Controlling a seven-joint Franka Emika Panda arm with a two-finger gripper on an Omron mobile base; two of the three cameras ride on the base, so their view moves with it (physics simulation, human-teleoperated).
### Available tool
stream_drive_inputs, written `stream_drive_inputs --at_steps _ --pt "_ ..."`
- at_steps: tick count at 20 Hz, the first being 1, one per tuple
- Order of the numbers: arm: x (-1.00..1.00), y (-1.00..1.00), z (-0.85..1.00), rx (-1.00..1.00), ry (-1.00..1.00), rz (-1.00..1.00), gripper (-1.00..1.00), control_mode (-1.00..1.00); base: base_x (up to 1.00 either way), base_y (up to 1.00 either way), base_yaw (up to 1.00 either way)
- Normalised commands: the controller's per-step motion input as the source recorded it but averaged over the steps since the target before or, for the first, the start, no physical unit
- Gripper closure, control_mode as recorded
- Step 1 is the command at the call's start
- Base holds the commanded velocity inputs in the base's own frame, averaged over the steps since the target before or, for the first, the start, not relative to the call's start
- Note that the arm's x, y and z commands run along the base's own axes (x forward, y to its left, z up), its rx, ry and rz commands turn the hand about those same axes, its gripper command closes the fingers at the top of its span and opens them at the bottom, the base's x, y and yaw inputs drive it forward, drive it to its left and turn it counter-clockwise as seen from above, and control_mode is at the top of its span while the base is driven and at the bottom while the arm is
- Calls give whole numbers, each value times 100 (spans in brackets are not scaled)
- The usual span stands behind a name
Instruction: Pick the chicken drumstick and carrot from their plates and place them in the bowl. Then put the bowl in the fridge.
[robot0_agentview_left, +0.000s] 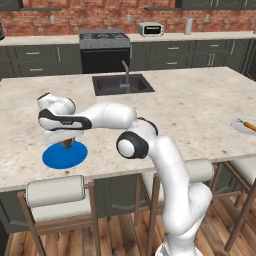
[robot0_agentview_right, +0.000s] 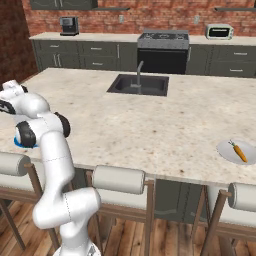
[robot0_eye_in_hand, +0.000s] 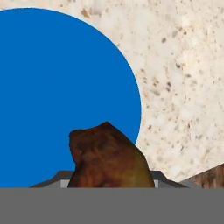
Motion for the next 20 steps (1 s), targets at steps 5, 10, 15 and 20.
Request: stream_drive_inputs --at_steps 5,10,15,20 --pt "-57 -57 16 0 -15 13 100 -100 0 0 0" --pt "-62 -66 22 4 -6 7 100 -100 0 0 0" --pt "-54 -77 15 13 -4 4 100 -100 0 0 0" --pt "-45 -79 15 16 -3 2 100 -100 0 0 0"
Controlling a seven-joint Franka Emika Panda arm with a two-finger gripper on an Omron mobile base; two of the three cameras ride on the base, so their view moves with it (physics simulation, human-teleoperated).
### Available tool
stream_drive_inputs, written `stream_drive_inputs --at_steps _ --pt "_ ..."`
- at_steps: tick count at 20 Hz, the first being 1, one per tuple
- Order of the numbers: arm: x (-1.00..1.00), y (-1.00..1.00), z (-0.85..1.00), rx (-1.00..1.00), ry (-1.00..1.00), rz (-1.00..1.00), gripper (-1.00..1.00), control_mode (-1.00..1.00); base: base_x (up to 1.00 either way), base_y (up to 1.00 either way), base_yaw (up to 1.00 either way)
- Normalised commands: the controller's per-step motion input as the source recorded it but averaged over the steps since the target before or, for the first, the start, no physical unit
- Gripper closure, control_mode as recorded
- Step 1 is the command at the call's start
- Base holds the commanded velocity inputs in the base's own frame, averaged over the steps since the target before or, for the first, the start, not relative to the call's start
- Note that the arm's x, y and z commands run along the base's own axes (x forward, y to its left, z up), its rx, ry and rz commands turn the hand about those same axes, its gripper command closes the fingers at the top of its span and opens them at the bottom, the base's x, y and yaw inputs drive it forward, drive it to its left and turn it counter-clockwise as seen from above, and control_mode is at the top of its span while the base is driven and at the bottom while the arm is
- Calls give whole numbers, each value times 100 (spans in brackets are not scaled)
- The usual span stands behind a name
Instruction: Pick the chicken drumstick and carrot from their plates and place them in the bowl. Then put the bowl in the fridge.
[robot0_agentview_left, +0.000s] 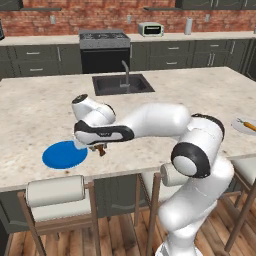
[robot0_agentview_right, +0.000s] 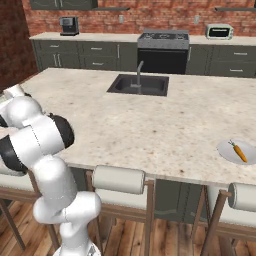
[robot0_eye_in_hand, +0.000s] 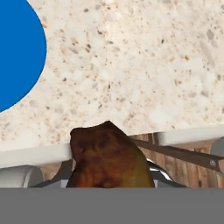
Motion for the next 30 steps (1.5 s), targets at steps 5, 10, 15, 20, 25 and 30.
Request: stream_drive_inputs --at_steps 5,10,15,20,25,30 --pt "-31 -80 18 19 -1 0 100 -100 0 0 0" --pt "-23 -77 15 19 1 0 100 -100 0 0 0" --pt "-9 -61 13 12 2 -1 100 -100 0 0 0" --pt "-1 -46 19 1 0 0 100 -100 0 0 0" --pt "-2 -43 25 -1 0 5 100 -100 0 0 0" --pt "-4 -43 22 0 0 9 100 -100 0 0 0"
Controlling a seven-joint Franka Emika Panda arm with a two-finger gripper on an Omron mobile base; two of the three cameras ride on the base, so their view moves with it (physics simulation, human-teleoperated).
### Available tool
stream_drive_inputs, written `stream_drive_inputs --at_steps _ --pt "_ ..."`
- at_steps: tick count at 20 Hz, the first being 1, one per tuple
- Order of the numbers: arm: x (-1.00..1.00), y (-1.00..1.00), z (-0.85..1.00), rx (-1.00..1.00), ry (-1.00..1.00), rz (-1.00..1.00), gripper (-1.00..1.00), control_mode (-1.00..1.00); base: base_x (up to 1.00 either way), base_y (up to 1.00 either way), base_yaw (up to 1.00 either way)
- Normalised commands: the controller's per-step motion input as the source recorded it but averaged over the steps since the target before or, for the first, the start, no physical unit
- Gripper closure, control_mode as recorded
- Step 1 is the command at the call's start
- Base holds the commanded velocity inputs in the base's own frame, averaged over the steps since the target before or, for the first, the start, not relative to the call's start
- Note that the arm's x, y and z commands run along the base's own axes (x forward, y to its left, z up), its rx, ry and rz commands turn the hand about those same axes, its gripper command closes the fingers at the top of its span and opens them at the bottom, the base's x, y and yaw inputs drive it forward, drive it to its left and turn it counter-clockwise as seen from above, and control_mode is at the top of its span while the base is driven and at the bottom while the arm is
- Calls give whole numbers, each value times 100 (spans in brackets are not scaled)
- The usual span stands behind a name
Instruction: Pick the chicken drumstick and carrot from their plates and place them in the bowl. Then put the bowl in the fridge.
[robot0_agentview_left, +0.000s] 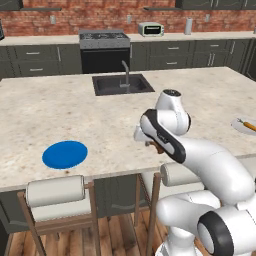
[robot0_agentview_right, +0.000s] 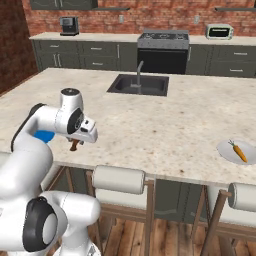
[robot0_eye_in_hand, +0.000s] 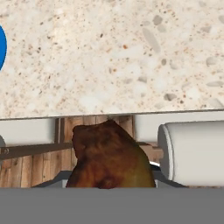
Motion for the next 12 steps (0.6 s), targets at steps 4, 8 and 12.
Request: stream_drive_inputs --at_steps 4,8,12 --pt "-4 -7 2 0 0 4 100 -100 0 0 0" --pt "0 0 0 0 0 0 100 -100 0 0 0" --pt "0 0 0 0 0 0 100 -100 0 0 0"
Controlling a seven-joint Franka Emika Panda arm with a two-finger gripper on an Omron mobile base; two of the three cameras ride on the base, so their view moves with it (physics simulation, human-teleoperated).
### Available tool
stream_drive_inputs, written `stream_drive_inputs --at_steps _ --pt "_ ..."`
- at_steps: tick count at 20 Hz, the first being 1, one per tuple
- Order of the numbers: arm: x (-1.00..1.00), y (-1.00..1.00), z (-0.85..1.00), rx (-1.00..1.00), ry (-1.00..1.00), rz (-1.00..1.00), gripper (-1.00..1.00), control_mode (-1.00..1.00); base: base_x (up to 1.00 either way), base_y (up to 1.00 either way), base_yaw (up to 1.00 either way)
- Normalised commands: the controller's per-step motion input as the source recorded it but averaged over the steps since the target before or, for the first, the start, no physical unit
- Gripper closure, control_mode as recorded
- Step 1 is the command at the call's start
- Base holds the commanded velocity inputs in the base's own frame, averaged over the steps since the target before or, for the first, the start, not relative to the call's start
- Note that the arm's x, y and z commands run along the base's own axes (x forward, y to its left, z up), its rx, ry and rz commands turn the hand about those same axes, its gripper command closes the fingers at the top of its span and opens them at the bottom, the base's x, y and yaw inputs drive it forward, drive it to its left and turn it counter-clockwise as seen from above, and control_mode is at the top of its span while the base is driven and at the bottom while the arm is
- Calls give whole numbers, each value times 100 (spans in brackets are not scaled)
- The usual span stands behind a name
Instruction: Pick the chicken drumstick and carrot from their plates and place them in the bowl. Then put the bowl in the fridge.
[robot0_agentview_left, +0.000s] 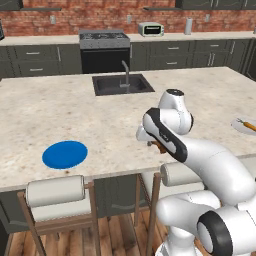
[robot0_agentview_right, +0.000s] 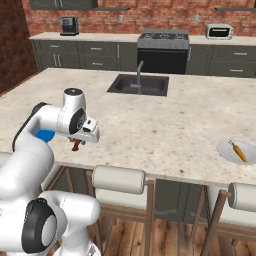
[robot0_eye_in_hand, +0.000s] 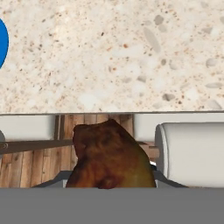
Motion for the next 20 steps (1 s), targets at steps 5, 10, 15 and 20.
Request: stream_drive_inputs --at_steps 5,10,15,20 --pt "0 0 0 0 0 0 100 100 0 0 0" --pt "0 0 0 0 0 0 100 100 -3 -1 0" --pt "0 0 0 0 0 0 100 100 -17 -59 3" --pt "0 0 0 0 0 0 100 100 -2 -78 0"
